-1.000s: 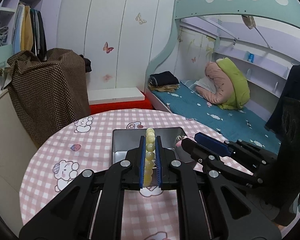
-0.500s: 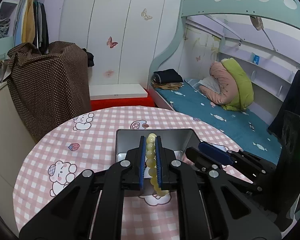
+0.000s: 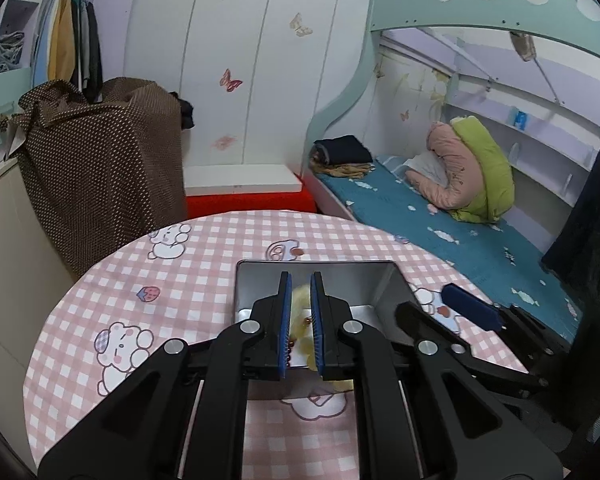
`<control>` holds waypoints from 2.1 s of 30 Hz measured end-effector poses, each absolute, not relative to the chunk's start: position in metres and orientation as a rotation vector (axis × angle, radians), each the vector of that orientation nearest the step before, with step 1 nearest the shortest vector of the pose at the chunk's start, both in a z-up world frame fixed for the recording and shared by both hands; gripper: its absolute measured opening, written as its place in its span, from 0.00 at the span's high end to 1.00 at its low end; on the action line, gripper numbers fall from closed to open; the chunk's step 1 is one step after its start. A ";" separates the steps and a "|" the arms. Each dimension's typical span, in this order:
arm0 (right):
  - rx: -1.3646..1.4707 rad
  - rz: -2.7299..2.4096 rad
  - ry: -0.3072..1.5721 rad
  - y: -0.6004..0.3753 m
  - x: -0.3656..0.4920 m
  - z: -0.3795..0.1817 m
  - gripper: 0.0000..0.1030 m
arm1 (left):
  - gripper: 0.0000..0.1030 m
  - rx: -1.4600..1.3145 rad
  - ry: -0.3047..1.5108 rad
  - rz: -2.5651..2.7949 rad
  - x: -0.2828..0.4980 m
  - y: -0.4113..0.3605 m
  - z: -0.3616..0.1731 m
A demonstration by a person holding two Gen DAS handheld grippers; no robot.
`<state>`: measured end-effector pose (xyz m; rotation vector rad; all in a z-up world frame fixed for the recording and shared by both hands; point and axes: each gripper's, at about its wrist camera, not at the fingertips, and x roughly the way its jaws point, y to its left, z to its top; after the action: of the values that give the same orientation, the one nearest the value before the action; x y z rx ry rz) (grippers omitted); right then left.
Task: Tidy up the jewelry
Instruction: 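Open both tools to release the bracelet and charm into the box, then withdraw both tools from the box back over the remaining charms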
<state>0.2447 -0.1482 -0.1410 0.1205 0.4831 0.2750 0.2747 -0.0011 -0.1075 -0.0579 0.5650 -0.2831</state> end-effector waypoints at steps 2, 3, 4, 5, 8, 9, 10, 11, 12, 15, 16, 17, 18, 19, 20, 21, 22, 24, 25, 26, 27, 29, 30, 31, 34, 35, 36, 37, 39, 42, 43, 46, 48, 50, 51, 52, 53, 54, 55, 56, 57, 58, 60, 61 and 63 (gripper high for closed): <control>0.120 0.276 0.486 -0.148 0.244 -0.142 0.45 | 0.90 -0.060 0.575 -0.285 0.276 0.000 -0.110; 0.121 0.276 0.487 -0.148 0.244 -0.142 0.45 | 0.90 -0.063 0.581 -0.283 0.276 0.001 -0.111; 0.122 0.277 0.487 -0.149 0.244 -0.142 0.45 | 0.90 -0.063 0.585 -0.282 0.277 0.001 -0.112; 0.122 0.276 0.488 -0.149 0.245 -0.142 0.45 | 0.90 -0.060 0.589 -0.281 0.277 0.001 -0.113; 0.123 0.276 0.488 -0.149 0.244 -0.141 0.45 | 0.84 -0.054 0.596 -0.277 0.276 0.001 -0.115; 0.124 0.275 0.488 -0.150 0.243 -0.141 0.45 | 0.84 -0.051 0.599 -0.278 0.275 0.001 -0.115; 0.124 0.274 0.488 -0.150 0.242 -0.141 0.45 | 0.84 -0.050 0.601 -0.277 0.275 0.001 -0.116; 0.125 0.273 0.487 -0.150 0.242 -0.141 0.45 | 0.84 -0.048 0.602 -0.275 0.274 0.001 -0.117; 0.126 0.272 0.488 -0.150 0.242 -0.141 0.45 | 0.84 -0.047 0.604 -0.273 0.274 0.001 -0.117; 0.128 0.268 0.489 -0.152 0.240 -0.140 0.45 | 0.84 -0.045 0.610 -0.269 0.272 0.001 -0.119; 0.128 0.266 0.489 -0.152 0.239 -0.139 0.45 | 0.81 -0.044 0.610 -0.268 0.271 0.001 -0.119; 0.129 0.263 0.489 -0.153 0.238 -0.139 0.44 | 0.79 -0.042 0.610 -0.265 0.270 0.002 -0.119; 0.129 0.259 0.487 -0.153 0.237 -0.138 0.43 | 0.74 -0.041 0.608 -0.262 0.269 0.002 -0.118; 0.130 0.257 0.486 -0.153 0.237 -0.137 0.41 | 0.74 -0.040 0.606 -0.259 0.268 0.002 -0.118; 0.129 0.254 0.482 -0.154 0.235 -0.136 0.40 | 0.74 -0.040 0.605 -0.259 0.267 0.002 -0.117; 0.129 0.250 0.479 -0.154 0.233 -0.134 0.37 | 0.74 -0.041 0.605 -0.258 0.266 0.003 -0.116; 0.128 0.246 0.473 -0.155 0.231 -0.132 0.35 | 0.70 -0.043 0.605 -0.254 0.264 0.004 -0.115; 0.126 0.240 0.466 -0.156 0.227 -0.130 0.32 | 0.62 -0.042 0.605 -0.248 0.261 0.004 -0.113; 0.127 0.234 0.462 -0.156 0.225 -0.128 0.30 | 0.59 -0.040 0.602 -0.245 0.259 0.004 -0.112; 0.129 0.229 0.460 -0.157 0.223 -0.127 0.29 | 0.57 -0.037 0.601 -0.241 0.256 0.004 -0.112; 0.131 0.222 0.458 -0.158 0.221 -0.126 0.27 | 0.52 -0.031 0.600 -0.233 0.253 0.004 -0.111; 0.135 0.208 0.453 -0.160 0.216 -0.123 0.24 | 0.49 -0.024 0.597 -0.228 0.247 0.003 -0.109; 0.136 0.204 0.450 -0.160 0.214 -0.122 0.22 | 0.47 -0.023 0.597 -0.229 0.246 0.003 -0.107; 0.137 0.198 0.447 -0.162 0.211 -0.120 0.20 | 0.43 -0.022 0.594 -0.227 0.243 0.002 -0.105; 0.136 0.182 0.441 -0.164 0.202 -0.115 0.15 | 0.39 -0.017 0.584 -0.221 0.233 0.002 -0.100; 0.133 0.178 0.438 -0.165 0.199 -0.114 0.15 | 0.37 -0.017 0.582 -0.219 0.230 0.002 -0.099; 0.130 0.173 0.436 -0.165 0.195 -0.112 0.15 | 0.33 -0.016 0.579 -0.218 0.225 0.002 -0.097; 0.128 0.171 0.434 -0.165 0.192 -0.110 0.14 | 0.33 -0.016 0.576 -0.218 0.223 0.002 -0.095; 0.127 0.163 0.427 -0.168 0.183 -0.107 0.13 | 0.31 -0.011 0.573 -0.219 0.217 0.002 -0.092; 0.125 0.152 0.414 -0.170 0.171 -0.102 0.12 | 0.29 0.005 0.564 -0.215 0.204 0.001 -0.087; 0.123 0.150 0.411 -0.170 0.167 -0.100 0.11 | 0.29 0.010 0.561 -0.214 0.199 0.000 -0.085; 0.116 0.135 0.400 -0.172 0.153 -0.096 0.10 | 0.27 0.012 0.556 -0.217 0.187 0.001 -0.082; 0.115 0.130 0.393 -0.174 0.145 -0.094 0.09 | 0.27 0.014 0.553 -0.218 0.177 0.000 -0.080; 0.114 0.123 0.386 -0.176 0.136 -0.093 0.09 | 0.27 0.019 0.551 -0.221 0.169 0.000 -0.080; 0.114 0.119 0.385 -0.177 0.133 -0.092 0.09 | 0.27 0.021 0.551 -0.222 0.164 0.000 -0.080; 0.116 0.113 0.387 -0.179 0.129 -0.093 0.09 | 0.26 0.022 0.552 -0.224 0.161 0.000 -0.080; 0.118 0.110 0.389 -0.181 0.126 -0.093 0.09 | 0.26 0.023 0.554 -0.226 0.157 0.000 -0.080; 0.120 0.109 0.390 -0.183 0.122 -0.094 0.09 | 0.26 0.026 0.557 -0.229 0.153 -0.001 -0.081; 0.121 0.104 0.391 -0.185 0.118 -0.095 0.09 | 0.25 0.028 0.559 -0.231 0.151 -0.002 -0.082; 0.121 0.099 0.393 -0.187 0.115 -0.096 0.09 | 0.25 0.031 0.562 -0.232 0.148 -0.003 -0.083; 0.123 0.094 0.397 -0.189 0.112 -0.098 0.09 | 0.25 0.032 0.566 -0.233 0.146 -0.003 -0.084; 0.129 0.088 0.405 -0.192 0.109 -0.100 0.09 | 0.25 0.033 0.571 -0.235 0.143 -0.005 -0.086; 0.143 0.083 0.417 -0.198 0.104 -0.105 0.09 | 0.25 0.032 0.582 -0.243 0.138 -0.008 -0.090; 0.147 0.079 0.419 -0.200 0.101 -0.106 0.09 | 0.25 0.031 0.588 -0.247 0.136 -0.009 -0.092; 0.153 0.071 0.430 -0.206 0.096 -0.111 0.09 | 0.25 0.033 0.609 -0.270 0.133 -0.012 -0.097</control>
<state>0.0958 -0.2056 -0.1112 0.1525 0.4298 0.0707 0.1329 -0.0117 -0.0967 0.0329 0.6091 -0.2697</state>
